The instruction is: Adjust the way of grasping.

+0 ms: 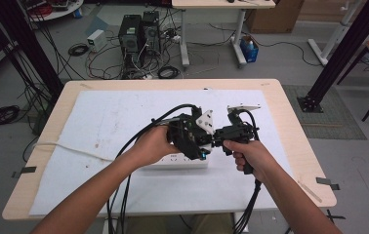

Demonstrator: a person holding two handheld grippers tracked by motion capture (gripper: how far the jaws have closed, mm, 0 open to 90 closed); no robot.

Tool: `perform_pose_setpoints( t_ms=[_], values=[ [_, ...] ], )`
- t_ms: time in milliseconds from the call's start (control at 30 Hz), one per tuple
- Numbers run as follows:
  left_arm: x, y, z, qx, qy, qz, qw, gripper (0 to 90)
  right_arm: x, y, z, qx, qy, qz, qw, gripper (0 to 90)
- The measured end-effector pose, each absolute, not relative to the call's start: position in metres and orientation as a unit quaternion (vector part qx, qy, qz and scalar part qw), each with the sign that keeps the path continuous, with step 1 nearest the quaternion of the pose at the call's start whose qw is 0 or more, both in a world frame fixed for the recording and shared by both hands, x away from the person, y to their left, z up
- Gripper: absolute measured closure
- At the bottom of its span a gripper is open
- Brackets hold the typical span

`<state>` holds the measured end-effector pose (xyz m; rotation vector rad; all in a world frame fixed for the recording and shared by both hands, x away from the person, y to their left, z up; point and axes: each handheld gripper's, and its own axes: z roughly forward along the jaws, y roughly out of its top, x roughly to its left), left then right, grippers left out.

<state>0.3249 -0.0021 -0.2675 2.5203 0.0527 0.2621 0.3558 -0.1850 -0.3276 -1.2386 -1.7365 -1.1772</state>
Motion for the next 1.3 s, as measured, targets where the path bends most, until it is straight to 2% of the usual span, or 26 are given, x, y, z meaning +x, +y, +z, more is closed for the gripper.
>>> perform_pose_setpoints(
  t_ms=[300,533,600,733,867,1000,1300],
  values=[
    [0.324,-0.003,-0.268,0.95,0.016,0.109,0.293,42.5,0.356,-0.185,-0.33,-0.481,-0.661,-0.456,0.352,59.8],
    [0.325,-0.004,-0.27,0.95,0.02,0.116,0.29,41.8,0.357,-0.185,-0.332,-0.496,-0.654,-0.453,0.347,62.0],
    [0.326,-0.002,-0.27,0.95,0.03,0.113,0.288,31.3,0.356,-0.186,-0.332,-0.501,-0.66,-0.455,0.326,62.1],
    [0.327,0.008,-0.269,0.953,0.046,0.114,0.277,21.8,0.358,-0.197,-0.332,-0.512,-0.665,-0.466,0.28,62.1],
    [0.333,0.028,-0.268,0.953,0.071,0.11,0.273,21.4,0.358,-0.208,-0.326,-0.512,-0.697,-0.458,0.205,62.1],
    [0.34,0.054,-0.267,0.955,0.101,0.113,0.255,21.4,0.357,-0.218,-0.318,-0.504,-0.724,-0.446,0.149,62.1],
    [0.354,0.111,-0.273,0.969,0.143,0.071,0.191,21.4,0.353,-0.227,-0.292,-0.444,-0.827,-0.345,-0.001,62.1]
  ],
)
